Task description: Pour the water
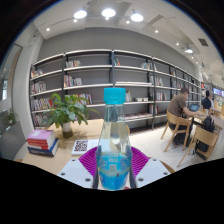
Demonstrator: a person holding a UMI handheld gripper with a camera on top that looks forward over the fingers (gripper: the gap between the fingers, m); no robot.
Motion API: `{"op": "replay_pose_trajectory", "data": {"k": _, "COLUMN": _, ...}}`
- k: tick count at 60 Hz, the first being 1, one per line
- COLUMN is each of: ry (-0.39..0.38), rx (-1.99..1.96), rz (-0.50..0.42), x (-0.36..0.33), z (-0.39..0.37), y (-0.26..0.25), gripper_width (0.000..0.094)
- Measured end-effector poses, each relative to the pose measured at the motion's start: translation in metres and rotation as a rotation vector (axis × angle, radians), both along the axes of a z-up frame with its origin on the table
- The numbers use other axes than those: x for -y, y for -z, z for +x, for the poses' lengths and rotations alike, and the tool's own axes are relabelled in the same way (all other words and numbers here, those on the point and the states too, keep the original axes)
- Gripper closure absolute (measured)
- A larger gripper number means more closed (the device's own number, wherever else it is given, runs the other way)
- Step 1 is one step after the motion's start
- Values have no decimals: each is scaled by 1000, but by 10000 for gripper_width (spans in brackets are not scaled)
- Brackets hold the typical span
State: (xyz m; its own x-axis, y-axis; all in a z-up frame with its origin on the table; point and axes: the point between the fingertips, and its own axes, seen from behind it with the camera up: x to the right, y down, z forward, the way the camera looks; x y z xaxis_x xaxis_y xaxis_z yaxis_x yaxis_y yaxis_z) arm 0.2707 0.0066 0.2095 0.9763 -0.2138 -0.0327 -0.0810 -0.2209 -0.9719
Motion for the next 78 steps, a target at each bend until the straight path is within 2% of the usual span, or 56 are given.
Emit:
{"op": "replay_pose_trajectory", "data": {"k": 22, "ry": -4, "rx": 43, "rz": -135, "x": -7, "z": 21, "y": 120, "gripper_width": 510}}
{"op": "replay_pose_trajectory", "data": {"k": 25, "ry": 6, "rx": 49, "rz": -85, "x": -10, "z": 22, "y": 115, "gripper_width": 495}}
{"op": "replay_pose_trajectory", "data": {"k": 31, "ry": 15, "rx": 51, "rz": -76, "x": -5, "z": 20, "y": 116, "gripper_width": 492}}
{"op": "replay_pose_trajectory", "data": {"k": 38, "ry": 43, "rx": 38, "rz": -58, "x": -1, "z": 22, "y": 116, "gripper_width": 436}}
{"op": "replay_pose_trajectory", "data": {"k": 43, "ry": 61, "rx": 26, "rz": -79, "x": 1, "z": 26, "y": 118, "gripper_width": 392}}
{"op": "replay_pose_trajectory", "data": {"k": 45, "ry": 70, "rx": 25, "rz": -102, "x": 4, "z": 26, "y": 121, "gripper_width": 367}}
{"op": "replay_pose_trajectory", "data": {"k": 49, "ry": 90, "rx": 36, "rz": -166, "x": 13, "z": 29, "y": 131, "gripper_width": 240}}
{"op": "replay_pose_trajectory", "data": {"k": 52, "ry": 92, "rx": 45, "rz": -207, "x": 22, "z": 26, "y": 137, "gripper_width": 190}}
{"op": "replay_pose_trajectory", "data": {"k": 68, "ry": 114, "rx": 78, "rz": -405, "x": 123, "z": -16, "y": 166, "gripper_width": 183}}
{"op": "replay_pose_trajectory", "data": {"k": 78, "ry": 45, "rx": 47, "rz": -461, "x": 180, "z": -91, "y": 159, "gripper_width": 187}}
